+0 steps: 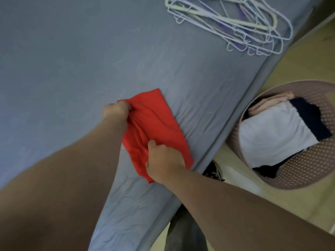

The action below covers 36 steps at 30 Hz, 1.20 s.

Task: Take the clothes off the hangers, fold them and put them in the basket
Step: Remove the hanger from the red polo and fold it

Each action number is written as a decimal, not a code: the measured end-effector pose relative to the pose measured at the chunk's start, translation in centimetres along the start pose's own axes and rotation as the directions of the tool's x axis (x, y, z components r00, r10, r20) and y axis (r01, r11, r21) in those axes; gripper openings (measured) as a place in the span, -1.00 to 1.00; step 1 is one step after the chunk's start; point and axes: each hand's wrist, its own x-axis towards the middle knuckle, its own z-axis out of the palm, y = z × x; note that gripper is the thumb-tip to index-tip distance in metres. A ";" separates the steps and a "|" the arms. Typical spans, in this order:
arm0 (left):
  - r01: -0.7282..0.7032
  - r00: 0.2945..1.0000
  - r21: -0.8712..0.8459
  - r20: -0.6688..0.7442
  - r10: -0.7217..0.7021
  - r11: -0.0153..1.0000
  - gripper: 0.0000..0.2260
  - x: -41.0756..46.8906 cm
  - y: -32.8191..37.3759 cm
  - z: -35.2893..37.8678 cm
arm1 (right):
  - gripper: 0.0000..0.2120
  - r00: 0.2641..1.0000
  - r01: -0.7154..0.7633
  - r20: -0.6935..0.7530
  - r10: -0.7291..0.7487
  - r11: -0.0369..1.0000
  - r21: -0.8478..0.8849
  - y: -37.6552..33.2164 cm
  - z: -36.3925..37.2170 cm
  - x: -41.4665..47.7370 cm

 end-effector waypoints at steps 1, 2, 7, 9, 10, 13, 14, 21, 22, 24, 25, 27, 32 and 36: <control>0.015 1.000 -0.046 -0.009 -0.016 0.999 -0.90 0.6 -1.2 -0.9 | -0.57 1.000 0.007 0.026 -0.007 1.000 -0.017 -0.6 1.0 0.2; 0.020 1.000 -0.102 -0.016 -0.022 0.995 -0.88 1.4 -2.4 -1.5 | -0.56 0.999 0.022 0.037 -0.020 0.999 -0.034 -1.1 2.0 0.7; -0.161 0.972 -0.002 -0.171 0.158 0.987 -0.83 4.6 -7.5 -2.6 | -0.61 0.971 0.131 0.204 -0.127 0.991 -0.007 -1.2 6.0 1.6; -0.204 0.948 0.125 -0.224 0.228 0.971 -0.78 5.1 -8.9 -2.7 | -0.57 0.961 0.169 0.222 -0.165 0.986 -0.002 -0.2 6.5 1.9; -0.201 0.940 0.164 -0.245 0.237 0.966 -0.76 5.1 -9.3 -2.7 | -0.58 0.977 0.164 0.139 -0.159 0.986 -0.023 0.4 6.5 2.0; -0.132 0.949 0.161 -0.265 0.172 0.978 -0.62 4.4 -10.4 -3.2 | -0.68 0.966 -0.010 -0.258 -0.016 0.995 -0.099 2.1 5.4 2.2; -0.077 0.960 0.128 -0.258 0.108 0.989 -0.49 4.3 -10.9 -3.1 | -0.66 0.946 -0.114 -0.315 0.078 0.988 -0.099 2.6 5.0 2.3; 0.240 0.922 -0.134 0.342 -0.182 0.961 -0.37 -2.1 -15.7 -2.1 | -0.40 0.831 -0.543 0.227 0.508 0.654 0.526 5.4 4.0 3.8; 0.264 0.911 -0.135 0.360 -0.201 0.955 -0.44 -2.4 -16.9 -2.0 | -0.40 0.830 -0.553 0.273 0.487 0.653 0.517 5.7 4.2 3.8; 0.364 0.865 -0.119 0.411 -0.287 0.924 -0.48 -3.1 -18.3 -1.8 | -0.35 0.814 -0.581 0.350 0.464 0.646 0.495 6.4 4.4 3.4; 0.407 0.834 -0.117 0.453 -0.316 0.906 -0.51 -3.2 -18.3 -1.8 | -0.32 0.812 -0.584 0.362 0.458 0.627 0.516 6.8 4.3 3.2; 0.464 0.771 -0.135 0.549 -0.324 0.875 -0.67 -3.8 -17.8 -2.0 | -0.30 0.820 -0.566 0.357 0.448 0.543 0.620 7.6 4.0 2.6; 0.453 0.727 -0.212 0.651 -0.220 0.866 -0.75 -5.6 -14.7 -3.0 | -0.36 0.844 -0.469 0.336 0.418 0.274 0.839 8.0 1.4 0.1; 0.412 0.740 -0.248 0.653 -0.162 0.877 -0.79 -8.0 -10.1 -2.2 | -0.51 0.860 -0.363 0.251 0.445 0.188 0.913 8.2 -2.6 -2.3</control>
